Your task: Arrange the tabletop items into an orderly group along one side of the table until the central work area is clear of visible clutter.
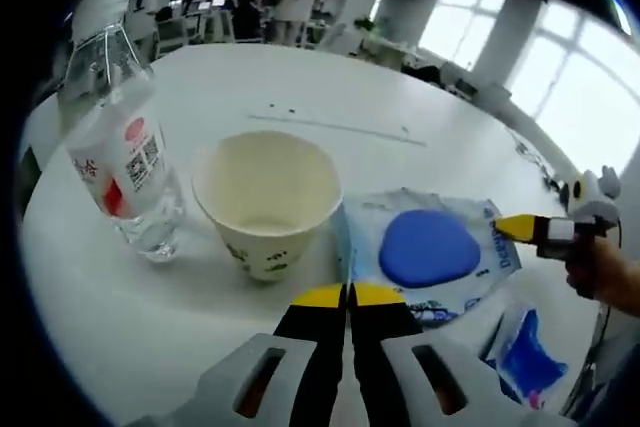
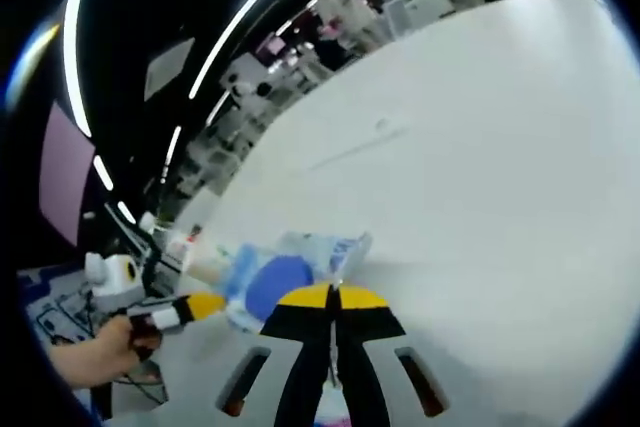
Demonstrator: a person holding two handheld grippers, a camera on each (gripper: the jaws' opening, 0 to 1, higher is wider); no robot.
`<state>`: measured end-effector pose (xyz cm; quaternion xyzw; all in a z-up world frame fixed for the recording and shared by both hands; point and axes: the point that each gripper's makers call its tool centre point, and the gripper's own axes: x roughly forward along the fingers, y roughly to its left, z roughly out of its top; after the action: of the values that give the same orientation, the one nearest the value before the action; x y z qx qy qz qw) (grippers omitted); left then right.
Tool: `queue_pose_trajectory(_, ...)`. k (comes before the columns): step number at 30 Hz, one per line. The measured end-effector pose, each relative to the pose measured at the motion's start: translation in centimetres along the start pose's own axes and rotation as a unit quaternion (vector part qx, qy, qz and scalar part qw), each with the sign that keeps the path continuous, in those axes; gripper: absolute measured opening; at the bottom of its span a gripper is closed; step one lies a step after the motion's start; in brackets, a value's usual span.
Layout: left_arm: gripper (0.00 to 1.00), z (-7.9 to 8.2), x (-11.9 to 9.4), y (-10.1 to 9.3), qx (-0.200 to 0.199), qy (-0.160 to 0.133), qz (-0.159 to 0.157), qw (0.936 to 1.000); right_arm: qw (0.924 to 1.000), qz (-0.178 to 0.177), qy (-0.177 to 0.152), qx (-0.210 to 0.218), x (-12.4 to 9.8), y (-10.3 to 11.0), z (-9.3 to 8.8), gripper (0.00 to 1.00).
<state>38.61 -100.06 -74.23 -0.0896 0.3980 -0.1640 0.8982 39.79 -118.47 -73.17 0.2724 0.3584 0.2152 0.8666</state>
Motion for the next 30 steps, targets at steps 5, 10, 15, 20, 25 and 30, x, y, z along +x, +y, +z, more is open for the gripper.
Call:
queue_pose_trajectory(5,0.0,0.1,0.2,0.1,0.001,-0.008,0.004,1.0,1.0,0.003,-0.002,0.002,0.1,-0.3,0.2,0.0)
queue_pose_trajectory(10,0.0,-0.3,0.3,0.3,-0.009,-0.014,0.01,0.9998,0.9999,0.006,-0.003,0.014,0.3,-0.5,0.1,0.0)
queue_pose_trajectory(15,0.0,-0.7,0.7,0.6,-0.017,-0.014,0.015,0.9996,0.9999,0.003,0.004,0.016,0.4,-1.0,-0.3,0.0)
queue_pose_trajectory(20,0.0,-0.7,0.8,0.7,-0.032,-0.019,0.017,0.9992,0.9997,-0.004,0.014,0.019,0.7,-1.7,-0.7,0.0)
queue_pose_trajectory(25,0.0,-0.7,0.9,0.8,-0.036,-0.021,0.02,0.9989,0.9995,-0.011,0.022,0.018,0.9,-2.2,-1.1,0.0)
queue_pose_trajectory(30,0.01,-1.0,1.1,0.9,-0.042,-0.025,0.027,0.9984,0.9993,-0.011,0.022,0.026,1.0,-2.3,-1.2,0.0)
